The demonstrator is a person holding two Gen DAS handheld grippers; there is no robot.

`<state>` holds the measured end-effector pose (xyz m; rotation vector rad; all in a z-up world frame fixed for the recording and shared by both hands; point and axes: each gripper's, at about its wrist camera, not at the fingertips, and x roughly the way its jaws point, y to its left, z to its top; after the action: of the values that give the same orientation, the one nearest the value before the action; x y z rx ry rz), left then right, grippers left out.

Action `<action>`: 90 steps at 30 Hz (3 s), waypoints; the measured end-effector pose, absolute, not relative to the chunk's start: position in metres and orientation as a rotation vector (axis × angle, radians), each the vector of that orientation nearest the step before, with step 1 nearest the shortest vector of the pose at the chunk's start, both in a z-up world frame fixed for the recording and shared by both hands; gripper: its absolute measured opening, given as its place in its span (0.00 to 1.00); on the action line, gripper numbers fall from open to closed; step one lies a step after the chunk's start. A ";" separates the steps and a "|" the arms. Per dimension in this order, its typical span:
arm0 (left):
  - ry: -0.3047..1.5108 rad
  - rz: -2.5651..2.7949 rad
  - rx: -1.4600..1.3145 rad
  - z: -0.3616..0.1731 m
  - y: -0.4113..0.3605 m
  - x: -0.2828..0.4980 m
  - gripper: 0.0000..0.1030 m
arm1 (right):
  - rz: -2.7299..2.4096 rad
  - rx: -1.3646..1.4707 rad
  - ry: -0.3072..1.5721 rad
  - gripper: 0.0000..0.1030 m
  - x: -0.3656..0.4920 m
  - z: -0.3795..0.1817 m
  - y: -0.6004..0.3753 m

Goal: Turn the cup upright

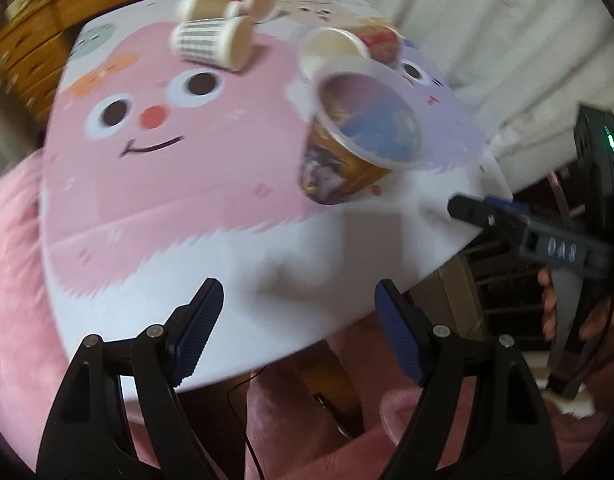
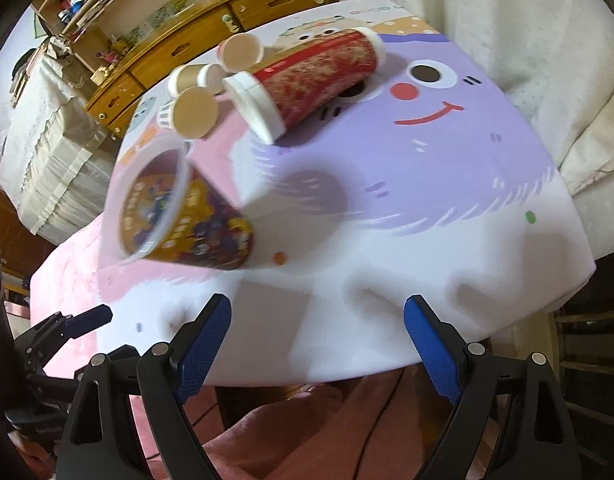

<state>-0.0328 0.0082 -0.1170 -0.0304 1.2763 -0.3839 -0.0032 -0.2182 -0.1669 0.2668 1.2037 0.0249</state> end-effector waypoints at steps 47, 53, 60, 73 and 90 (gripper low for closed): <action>1.224 0.079 -0.071 -0.008 -0.003 -0.066 0.87 | 0.026 0.112 1.231 1.00 -0.052 -0.033 -0.189; 1.218 0.092 -0.098 -0.011 0.005 -0.062 0.87 | 0.062 0.088 1.234 1.00 -0.042 -0.037 -0.180; 1.216 0.089 -0.098 -0.012 0.005 -0.057 0.89 | 0.079 0.063 1.220 1.00 -0.033 -0.034 -0.172; 1.190 0.069 -0.068 -0.003 -0.005 -0.048 0.99 | 0.081 0.060 1.218 1.00 -0.025 -0.033 -0.173; 1.170 0.059 -0.051 0.004 -0.004 -0.042 0.99 | 0.070 0.062 1.202 1.00 -0.017 -0.030 -0.177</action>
<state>-0.0421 -0.0037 0.0043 -0.0511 1.1703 0.0589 -0.0174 -0.1773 -0.0298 0.0618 1.2023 0.0697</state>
